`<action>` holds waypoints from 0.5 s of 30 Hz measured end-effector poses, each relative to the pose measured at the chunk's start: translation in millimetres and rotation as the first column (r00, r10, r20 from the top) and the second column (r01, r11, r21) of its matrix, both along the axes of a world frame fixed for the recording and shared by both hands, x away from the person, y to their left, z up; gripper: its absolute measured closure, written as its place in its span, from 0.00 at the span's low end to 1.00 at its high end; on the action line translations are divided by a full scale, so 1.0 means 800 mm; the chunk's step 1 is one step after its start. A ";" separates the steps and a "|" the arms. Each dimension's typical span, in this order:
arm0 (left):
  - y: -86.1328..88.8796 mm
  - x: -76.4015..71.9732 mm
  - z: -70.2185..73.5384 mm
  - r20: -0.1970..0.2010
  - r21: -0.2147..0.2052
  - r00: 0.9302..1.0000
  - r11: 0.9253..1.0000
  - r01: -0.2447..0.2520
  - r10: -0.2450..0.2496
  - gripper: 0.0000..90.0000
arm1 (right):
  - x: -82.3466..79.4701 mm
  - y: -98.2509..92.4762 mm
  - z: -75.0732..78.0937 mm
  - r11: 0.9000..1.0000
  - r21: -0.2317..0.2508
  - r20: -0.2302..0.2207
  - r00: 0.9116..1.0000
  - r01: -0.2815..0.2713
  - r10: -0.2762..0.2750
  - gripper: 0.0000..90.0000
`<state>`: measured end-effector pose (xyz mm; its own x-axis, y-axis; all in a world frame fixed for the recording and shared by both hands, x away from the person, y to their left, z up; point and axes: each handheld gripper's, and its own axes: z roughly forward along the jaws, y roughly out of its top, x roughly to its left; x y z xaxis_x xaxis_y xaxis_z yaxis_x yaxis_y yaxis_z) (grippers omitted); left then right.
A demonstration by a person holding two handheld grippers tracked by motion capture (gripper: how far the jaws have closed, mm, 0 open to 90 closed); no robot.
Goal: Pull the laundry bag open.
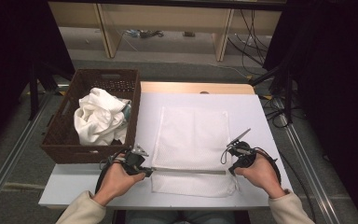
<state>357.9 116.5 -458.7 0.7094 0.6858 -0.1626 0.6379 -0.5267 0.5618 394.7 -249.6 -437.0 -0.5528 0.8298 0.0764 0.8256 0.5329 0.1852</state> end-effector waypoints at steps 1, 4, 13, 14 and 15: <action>0.001 0.001 0.000 -0.002 0.012 1.000 1.000 0.002 -0.002 0.96 | 0.000 -0.001 0.000 1.000 0.000 -0.005 1.000 0.008 -0.008 0.97; 0.002 0.001 0.001 0.006 0.023 1.000 1.000 -0.005 0.005 0.96 | 0.000 -0.002 -0.003 1.000 0.008 0.010 1.000 0.011 -0.011 0.97; 0.002 0.003 -0.008 0.009 0.029 1.000 1.000 0.000 0.000 0.95 | -0.001 0.002 -0.006 1.000 -0.014 -0.009 1.000 0.005 -0.005 0.95; 0.000 0.003 -0.011 -0.004 0.032 1.000 0.999 0.006 -0.006 0.90 | -0.001 0.002 -0.005 1.000 -0.018 -0.015 1.000 0.005 -0.005 0.93; -0.002 0.002 -0.012 -0.004 0.026 1.000 1.000 0.015 -0.014 0.83 | -0.001 0.002 -0.005 1.000 -0.024 -0.019 1.000 -0.003 0.003 0.89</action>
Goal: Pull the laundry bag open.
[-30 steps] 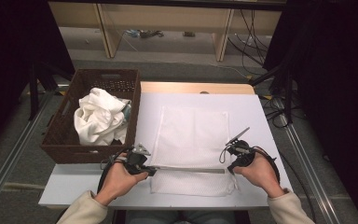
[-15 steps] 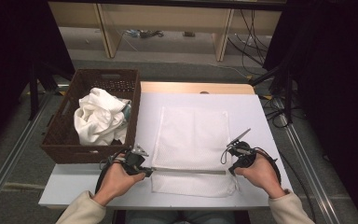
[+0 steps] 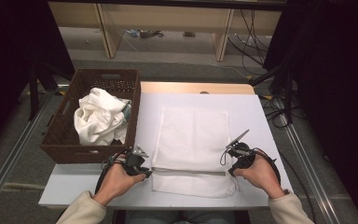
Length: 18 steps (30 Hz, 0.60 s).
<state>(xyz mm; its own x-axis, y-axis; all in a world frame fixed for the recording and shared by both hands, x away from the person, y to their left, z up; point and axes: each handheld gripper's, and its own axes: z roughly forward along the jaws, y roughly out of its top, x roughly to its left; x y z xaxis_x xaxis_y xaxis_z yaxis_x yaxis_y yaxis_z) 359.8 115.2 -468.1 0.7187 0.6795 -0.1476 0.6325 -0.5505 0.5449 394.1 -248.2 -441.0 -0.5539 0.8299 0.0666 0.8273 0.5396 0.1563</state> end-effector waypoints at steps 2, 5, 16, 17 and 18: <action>-0.003 -0.001 -0.001 -0.015 0.008 1.000 1.000 0.016 -0.016 0.76 | -0.001 0.001 0.000 1.000 -0.003 -0.007 1.000 0.002 -0.002 0.86; -0.011 -0.006 0.002 -0.026 0.013 0.999 0.999 0.045 -0.045 0.71 | -0.002 -0.001 0.005 1.000 0.005 0.014 1.000 0.012 -0.012 0.78; -0.032 -0.013 0.009 0.031 0.016 0.991 0.991 0.129 -0.130 0.67 | -0.001 0.007 0.028 0.998 0.069 0.152 0.988 -0.013 0.003 0.55; -0.032 -0.014 0.010 0.046 0.005 0.990 0.991 0.135 -0.135 0.66 | -0.001 0.009 0.029 0.996 0.089 0.176 0.984 -0.027 0.011 0.54; -0.033 -0.018 0.011 0.047 -0.025 0.995 0.995 0.094 -0.093 0.65 | -0.002 0.014 0.030 0.996 0.090 0.177 0.984 -0.017 0.001 0.53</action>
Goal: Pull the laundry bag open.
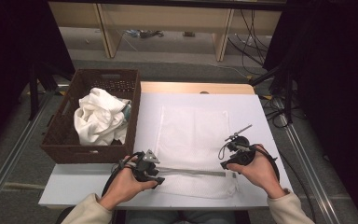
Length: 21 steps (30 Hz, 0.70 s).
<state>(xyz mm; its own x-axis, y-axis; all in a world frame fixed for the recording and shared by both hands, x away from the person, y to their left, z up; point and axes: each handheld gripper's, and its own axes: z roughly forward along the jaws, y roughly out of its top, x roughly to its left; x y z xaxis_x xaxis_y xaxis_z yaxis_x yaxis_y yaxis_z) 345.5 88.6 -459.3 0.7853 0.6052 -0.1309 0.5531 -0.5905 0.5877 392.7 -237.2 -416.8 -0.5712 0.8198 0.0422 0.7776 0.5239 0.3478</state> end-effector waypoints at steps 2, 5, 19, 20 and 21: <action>0.005 -0.002 0.006 0.032 0.004 0.999 1.000 0.015 -0.015 0.63 | 0.003 0.003 0.000 0.999 0.011 0.021 0.999 -0.039 0.038 0.51; 0.011 -0.008 0.009 0.080 -0.043 0.997 0.999 -0.014 0.018 0.59 | 0.004 0.009 -0.001 0.999 0.019 0.021 0.999 -0.049 0.049 0.50; 0.021 -0.014 0.015 0.253 -0.086 0.967 0.996 -0.020 0.041 0.43 | 0.007 0.015 0.005 0.998 0.028 0.043 0.998 -0.051 0.050 0.49; 0.021 -0.014 0.014 0.252 -0.082 0.967 0.996 -0.024 0.044 0.43 | 0.007 0.015 0.006 0.998 0.032 0.037 0.998 -0.053 0.052 0.49; 0.021 -0.014 0.014 0.251 -0.079 0.967 0.997 -0.023 0.043 0.44 | 0.007 0.015 0.007 0.998 0.030 0.038 0.998 -0.055 0.054 0.48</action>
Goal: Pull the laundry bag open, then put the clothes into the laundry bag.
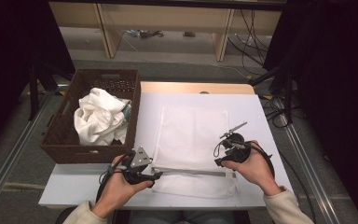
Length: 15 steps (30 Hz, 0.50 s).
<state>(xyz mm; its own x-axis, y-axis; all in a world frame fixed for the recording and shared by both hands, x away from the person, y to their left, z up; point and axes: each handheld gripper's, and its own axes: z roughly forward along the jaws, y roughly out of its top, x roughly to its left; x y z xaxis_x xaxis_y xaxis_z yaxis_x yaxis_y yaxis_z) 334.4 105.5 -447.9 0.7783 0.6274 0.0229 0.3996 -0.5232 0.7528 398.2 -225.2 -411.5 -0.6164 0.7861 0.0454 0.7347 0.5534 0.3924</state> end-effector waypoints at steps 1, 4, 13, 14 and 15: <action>0.000 0.000 0.000 -0.002 -0.003 1.000 1.000 0.000 0.000 0.45 | -0.001 0.001 0.000 1.000 0.004 -0.002 1.000 0.005 -0.005 0.48; 0.001 0.001 -0.001 -0.008 -0.011 1.000 1.000 -0.004 0.004 0.46 | -0.001 0.001 0.000 1.000 0.003 0.000 1.000 -0.008 0.008 0.47; -0.001 0.003 0.002 0.012 -0.040 1.000 0.999 -0.022 0.022 0.44 | -0.002 0.017 -0.004 0.999 0.000 -0.005 0.999 -0.051 0.051 0.45; -0.001 0.003 0.002 0.013 -0.042 1.000 0.999 -0.020 0.021 0.44 | -0.002 0.019 -0.006 0.998 0.000 -0.004 0.998 -0.061 0.061 0.45; -0.002 0.003 0.002 0.013 -0.052 1.000 0.998 -0.025 0.026 0.44 | -0.001 0.021 -0.007 0.997 -0.002 -0.002 0.997 -0.074 0.074 0.44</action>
<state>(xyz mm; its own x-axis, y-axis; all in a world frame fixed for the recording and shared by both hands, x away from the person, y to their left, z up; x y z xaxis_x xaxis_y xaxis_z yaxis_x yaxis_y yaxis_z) 336.6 104.2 -446.3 0.7621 0.6475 0.0004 0.4019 -0.4734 0.7838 397.0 -208.5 -416.9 -0.6728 0.7385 0.0447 0.6924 0.6073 0.3896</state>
